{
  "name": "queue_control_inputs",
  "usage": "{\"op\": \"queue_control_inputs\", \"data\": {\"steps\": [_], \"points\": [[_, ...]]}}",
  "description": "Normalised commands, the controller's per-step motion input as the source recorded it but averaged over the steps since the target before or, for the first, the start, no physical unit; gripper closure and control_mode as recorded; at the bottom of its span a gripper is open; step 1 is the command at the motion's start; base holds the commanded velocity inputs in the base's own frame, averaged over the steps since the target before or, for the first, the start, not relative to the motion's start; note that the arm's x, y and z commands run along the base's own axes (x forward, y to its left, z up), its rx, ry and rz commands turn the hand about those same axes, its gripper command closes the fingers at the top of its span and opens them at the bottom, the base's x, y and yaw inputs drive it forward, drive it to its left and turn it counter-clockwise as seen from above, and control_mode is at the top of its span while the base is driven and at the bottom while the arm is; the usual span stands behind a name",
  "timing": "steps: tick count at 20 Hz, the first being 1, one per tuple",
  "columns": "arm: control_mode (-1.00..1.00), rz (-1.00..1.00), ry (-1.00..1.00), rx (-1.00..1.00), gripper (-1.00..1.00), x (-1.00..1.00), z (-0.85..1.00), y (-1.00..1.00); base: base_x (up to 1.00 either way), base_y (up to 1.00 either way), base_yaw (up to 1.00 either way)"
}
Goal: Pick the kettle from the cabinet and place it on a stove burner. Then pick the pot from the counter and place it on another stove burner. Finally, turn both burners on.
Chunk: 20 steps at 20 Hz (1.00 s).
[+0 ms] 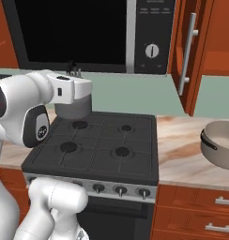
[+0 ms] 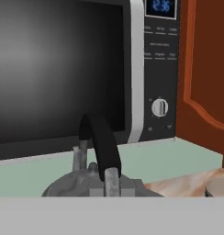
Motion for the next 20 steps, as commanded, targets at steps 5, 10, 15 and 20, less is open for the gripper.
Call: {"op": "queue_control_inputs", "data": {"steps": [5, 10, 15, 20], "points": [[1.00, 0.00, 0.00, 0.00, 1.00, 0.00, 0.00, 0.00, 0.42, 0.00, 0.00], [-1.00, 0.00, 0.00, 0.00, 1.00, 0.01, 0.00, 0.00, 0.08, 0.00, 0.00], [-1.00, 0.00, 0.00, 0.00, 1.00, 0.00, -0.04, 0.00, 0.00, 0.00, 0.00], [-1.00, 0.00, 0.00, 0.00, 1.00, -0.08, -0.05, 0.00, 0.00, 0.00, 0.00]]}}
